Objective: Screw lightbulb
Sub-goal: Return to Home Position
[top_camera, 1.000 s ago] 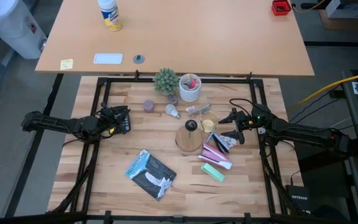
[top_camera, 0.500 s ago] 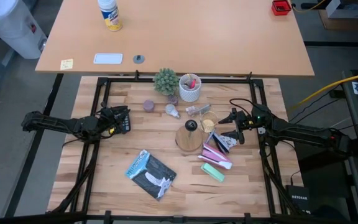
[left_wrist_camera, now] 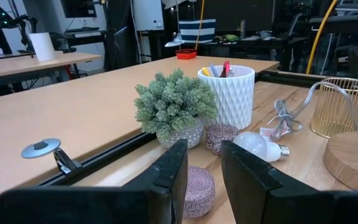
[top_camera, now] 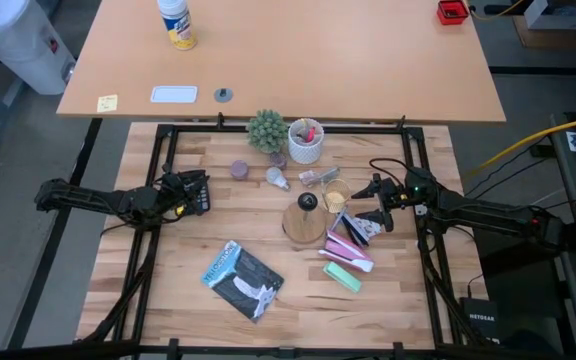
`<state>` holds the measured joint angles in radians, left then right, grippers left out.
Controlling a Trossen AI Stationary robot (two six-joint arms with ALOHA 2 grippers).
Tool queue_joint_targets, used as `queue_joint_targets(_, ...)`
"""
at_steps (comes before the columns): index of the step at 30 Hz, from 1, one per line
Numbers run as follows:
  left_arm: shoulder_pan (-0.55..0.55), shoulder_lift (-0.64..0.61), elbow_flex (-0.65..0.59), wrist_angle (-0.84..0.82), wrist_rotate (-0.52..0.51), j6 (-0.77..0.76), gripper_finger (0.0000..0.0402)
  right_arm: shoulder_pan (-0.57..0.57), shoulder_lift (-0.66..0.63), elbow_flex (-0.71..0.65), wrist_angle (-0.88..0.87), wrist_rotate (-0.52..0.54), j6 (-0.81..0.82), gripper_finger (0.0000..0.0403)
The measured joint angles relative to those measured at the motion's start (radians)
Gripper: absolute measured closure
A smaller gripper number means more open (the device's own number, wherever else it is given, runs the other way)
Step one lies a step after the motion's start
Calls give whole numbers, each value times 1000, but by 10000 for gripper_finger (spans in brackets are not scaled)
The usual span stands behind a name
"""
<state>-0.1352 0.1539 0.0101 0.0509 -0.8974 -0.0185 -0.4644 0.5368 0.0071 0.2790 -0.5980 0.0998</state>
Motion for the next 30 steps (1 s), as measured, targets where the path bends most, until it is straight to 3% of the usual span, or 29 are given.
queue_joint_targets(15, 0, 0, 0, 0, 0, 0, 314, 0, -162, 0, -126, 4, 0, 81)
queue_joint_targets(30, 0, 0, 0, 0, 0, 0, 314, 0, -321, 0, -125, 7, 0, 81)
